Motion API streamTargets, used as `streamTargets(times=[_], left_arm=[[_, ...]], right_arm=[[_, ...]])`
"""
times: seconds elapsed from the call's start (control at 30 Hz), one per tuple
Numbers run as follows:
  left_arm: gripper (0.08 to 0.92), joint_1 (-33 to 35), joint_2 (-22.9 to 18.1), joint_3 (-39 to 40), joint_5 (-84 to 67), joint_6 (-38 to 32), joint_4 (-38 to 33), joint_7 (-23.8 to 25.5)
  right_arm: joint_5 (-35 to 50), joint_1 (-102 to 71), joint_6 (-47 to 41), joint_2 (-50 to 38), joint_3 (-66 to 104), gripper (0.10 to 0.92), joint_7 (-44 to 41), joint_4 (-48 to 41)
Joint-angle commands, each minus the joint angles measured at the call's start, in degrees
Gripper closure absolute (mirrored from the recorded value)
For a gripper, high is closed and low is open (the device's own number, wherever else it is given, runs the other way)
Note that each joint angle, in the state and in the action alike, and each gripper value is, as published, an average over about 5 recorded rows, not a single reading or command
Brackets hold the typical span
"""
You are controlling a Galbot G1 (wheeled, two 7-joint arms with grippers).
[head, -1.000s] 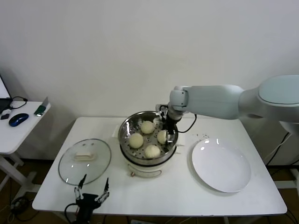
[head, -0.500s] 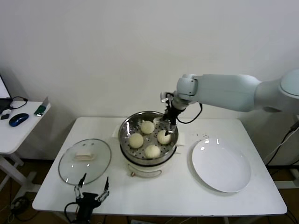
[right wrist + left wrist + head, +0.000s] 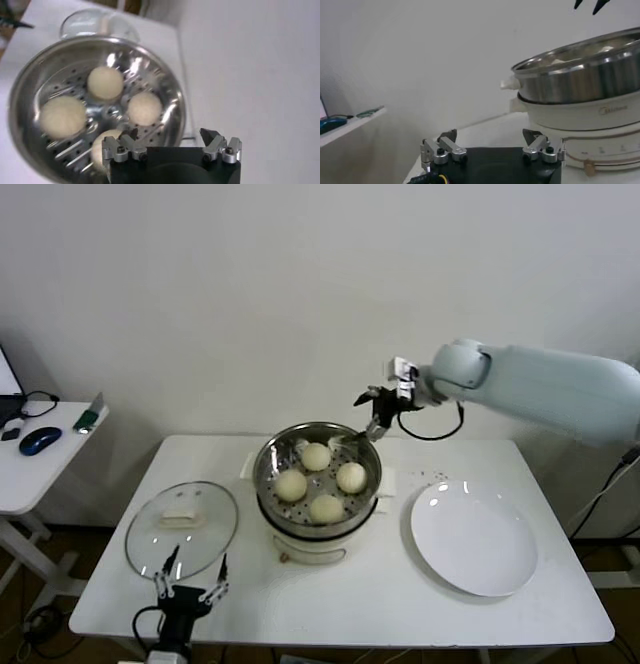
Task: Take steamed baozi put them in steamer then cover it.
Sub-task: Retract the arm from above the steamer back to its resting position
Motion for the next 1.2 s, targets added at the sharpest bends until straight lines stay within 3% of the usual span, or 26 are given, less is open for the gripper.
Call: streamTargets(times=[0.03,0.4,0.8,1.03,1.2], left_arm=[[0.177,-1.41,0.31,-0.62,0.94,0.58,-0.92,0.24],[0.177,-1.55,0.52,-1.4,3.34,0.74,-2.17,0.81],[0.177,-2.08,1.29,-2.32,10.31,2.21,-2.45,1.44],[0.177,-3.28,3.35,-5.12,30.37,4.54,-2.62,1.79],[0.177,-3.36,7.95,-5.66,47.77,8.72,-2.62,1.22]], right_arm=[[-3.77,-23.99,9.54,-18.17,26.96,0.203,15.62,8.81],[-10.52,-67.2,14.84,-21.22,70.01,0.203,19.94,13.93],[-17.84,-101.11,14.51,-6.92,104.66,0.203,21.1,18.67],[-21.55,-111.35,12.77,1.7,114.19,0.203,21.03,21.27],[-22.13,-116.42,11.66,5.74,118.89,0.203,19.74,22.71]])
